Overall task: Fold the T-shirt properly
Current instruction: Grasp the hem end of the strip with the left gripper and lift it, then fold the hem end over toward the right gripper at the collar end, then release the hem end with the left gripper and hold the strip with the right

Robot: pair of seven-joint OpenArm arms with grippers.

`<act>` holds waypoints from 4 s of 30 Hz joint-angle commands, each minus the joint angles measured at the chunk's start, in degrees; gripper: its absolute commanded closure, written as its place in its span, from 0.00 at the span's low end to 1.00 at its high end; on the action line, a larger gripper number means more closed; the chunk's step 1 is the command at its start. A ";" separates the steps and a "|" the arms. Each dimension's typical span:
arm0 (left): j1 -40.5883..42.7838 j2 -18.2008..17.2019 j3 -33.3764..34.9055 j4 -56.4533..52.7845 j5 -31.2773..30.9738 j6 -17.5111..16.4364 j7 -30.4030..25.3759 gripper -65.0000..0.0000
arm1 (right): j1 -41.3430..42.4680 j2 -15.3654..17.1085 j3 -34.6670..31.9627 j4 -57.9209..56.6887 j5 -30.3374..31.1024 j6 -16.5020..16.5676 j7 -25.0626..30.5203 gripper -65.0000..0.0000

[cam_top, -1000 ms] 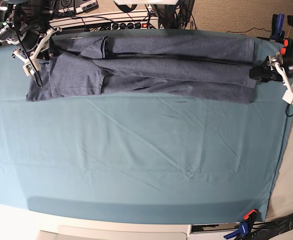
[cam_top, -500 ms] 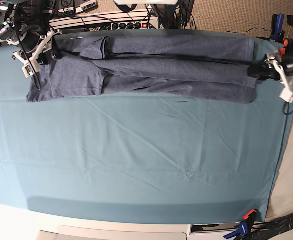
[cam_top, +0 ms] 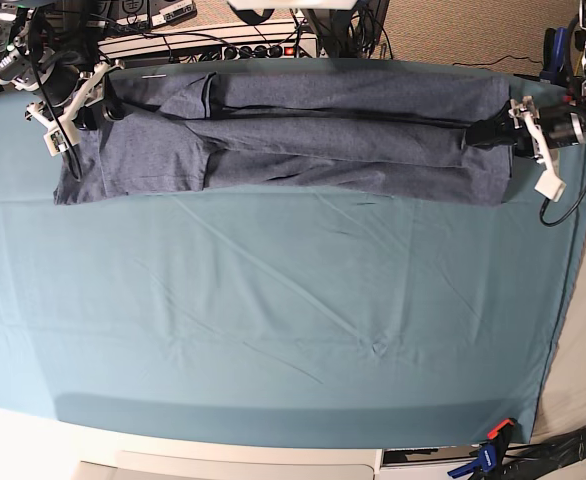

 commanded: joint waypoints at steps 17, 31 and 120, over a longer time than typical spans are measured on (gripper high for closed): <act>-0.31 -2.08 -0.17 2.75 -3.07 -0.45 6.25 1.00 | -0.13 0.79 0.70 1.01 0.81 -0.12 1.14 0.61; 7.37 4.22 -0.07 47.87 16.06 3.17 -4.46 1.00 | -0.13 0.66 0.70 1.01 0.74 -0.12 1.07 0.61; -6.25 31.74 33.35 32.96 47.91 9.75 -18.56 0.63 | -0.11 0.66 0.70 1.01 0.76 -0.12 1.29 0.61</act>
